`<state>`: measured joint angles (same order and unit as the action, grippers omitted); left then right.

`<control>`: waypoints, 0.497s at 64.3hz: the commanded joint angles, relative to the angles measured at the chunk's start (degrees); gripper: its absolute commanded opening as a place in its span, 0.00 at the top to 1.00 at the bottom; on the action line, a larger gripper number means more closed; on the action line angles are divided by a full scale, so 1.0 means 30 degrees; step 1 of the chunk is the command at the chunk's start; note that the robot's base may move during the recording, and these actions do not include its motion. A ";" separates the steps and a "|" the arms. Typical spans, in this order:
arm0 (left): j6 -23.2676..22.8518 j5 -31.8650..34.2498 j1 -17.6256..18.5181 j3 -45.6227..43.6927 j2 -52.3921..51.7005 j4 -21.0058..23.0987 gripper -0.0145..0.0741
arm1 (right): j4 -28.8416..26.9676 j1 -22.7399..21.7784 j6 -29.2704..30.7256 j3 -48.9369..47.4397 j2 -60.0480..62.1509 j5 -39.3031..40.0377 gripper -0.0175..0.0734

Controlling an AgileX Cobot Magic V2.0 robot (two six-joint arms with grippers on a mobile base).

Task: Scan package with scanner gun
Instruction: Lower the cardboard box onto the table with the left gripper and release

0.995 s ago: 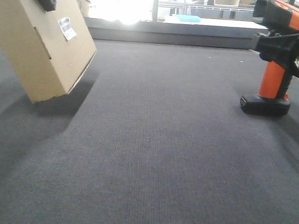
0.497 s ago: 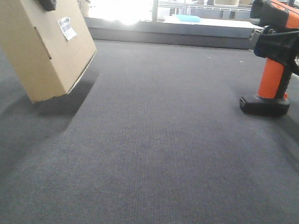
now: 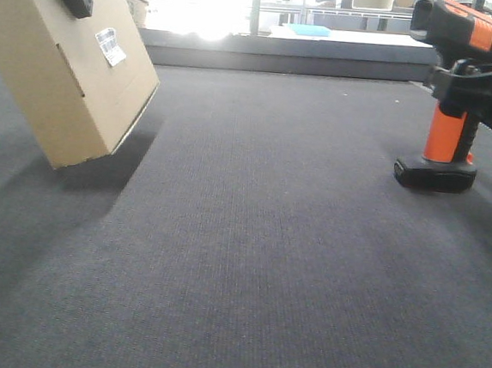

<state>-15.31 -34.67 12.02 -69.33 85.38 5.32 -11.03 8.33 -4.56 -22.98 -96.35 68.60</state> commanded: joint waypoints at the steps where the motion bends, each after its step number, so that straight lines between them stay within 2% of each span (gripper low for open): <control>1: -0.0135 0.0450 0.0089 -0.0032 -0.0104 -0.0009 0.82 | 0.0256 0.0050 -0.0011 0.1077 0.1191 0.0455 0.30; 7: -0.0135 0.0450 0.0089 -0.0032 -0.0104 -0.0046 0.82 | 0.0256 0.0050 -0.0011 0.2233 0.2685 0.0455 0.37; 9: -0.0135 0.0450 0.0089 -0.0032 -0.0104 -0.0337 0.82 | 0.0256 0.0050 -0.0011 0.2672 0.3561 -0.0008 0.48; 12: -0.0097 0.0312 0.0089 -0.0032 -0.0104 -0.0654 0.82 | 0.0256 0.0050 0.0069 0.3045 0.4606 -0.0650 0.58; 21: -0.0097 -0.0209 0.0089 -0.0032 -0.0104 -0.2699 0.82 | 0.0917 0.0050 0.0711 0.3423 0.7224 -0.2526 0.82; 27: -0.0097 -0.0343 0.0089 -0.0032 -0.0104 -0.4170 0.82 | 0.1967 0.0050 0.0741 0.3423 0.9377 -0.4920 0.98; 31: -0.0097 -0.0590 0.0089 -0.0032 -0.0104 -0.4676 0.82 | 0.2631 0.0050 0.0741 0.3423 1.1048 -0.6700 0.98; 32: -0.0097 -0.0963 0.0053 -0.0032 -0.0104 -0.4986 0.82 | 0.2737 0.0050 0.0741 0.3423 1.2197 -0.7844 0.98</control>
<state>-15.31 -37.00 12.02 -69.33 85.38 -7.30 -5.01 8.32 -2.93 -12.95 -65.65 50.70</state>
